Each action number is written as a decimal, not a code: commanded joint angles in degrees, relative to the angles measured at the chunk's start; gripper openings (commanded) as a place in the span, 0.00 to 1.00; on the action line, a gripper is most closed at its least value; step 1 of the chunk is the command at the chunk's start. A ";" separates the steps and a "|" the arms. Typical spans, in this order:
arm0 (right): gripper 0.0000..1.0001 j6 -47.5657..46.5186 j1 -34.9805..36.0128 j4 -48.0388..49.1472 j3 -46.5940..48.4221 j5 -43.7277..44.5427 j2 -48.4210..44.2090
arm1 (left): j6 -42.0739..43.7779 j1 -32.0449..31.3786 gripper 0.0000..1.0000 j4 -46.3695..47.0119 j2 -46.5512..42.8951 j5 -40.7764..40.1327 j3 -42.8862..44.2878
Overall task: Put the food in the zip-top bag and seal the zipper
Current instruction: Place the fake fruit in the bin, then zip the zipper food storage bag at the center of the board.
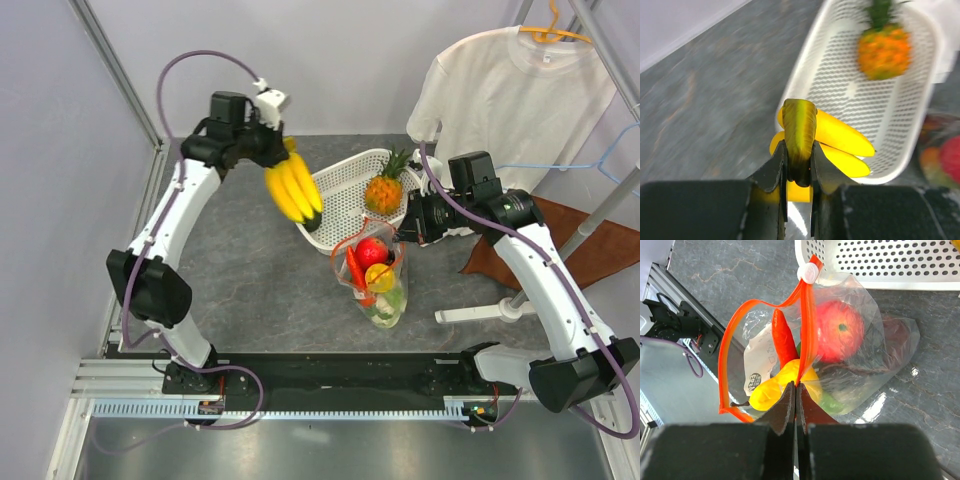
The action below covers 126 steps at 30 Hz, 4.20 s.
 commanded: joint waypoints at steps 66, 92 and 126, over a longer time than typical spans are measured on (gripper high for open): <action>0.00 19.53 10.71 32.72 -18.65 -5.15 -11.55 | -13.72 -27.72 0.02 1.80 -6.84 19.16 -6.64; 0.59 -21.49 12.92 12.86 -16.17 5.56 -26.91 | 8.52 -27.99 0.02 -16.51 1.69 38.23 -3.09; 0.51 -34.87 12.92 42.90 -37.45 -7.43 -26.58 | 27.95 -27.99 0.02 -25.83 2.39 54.93 -2.73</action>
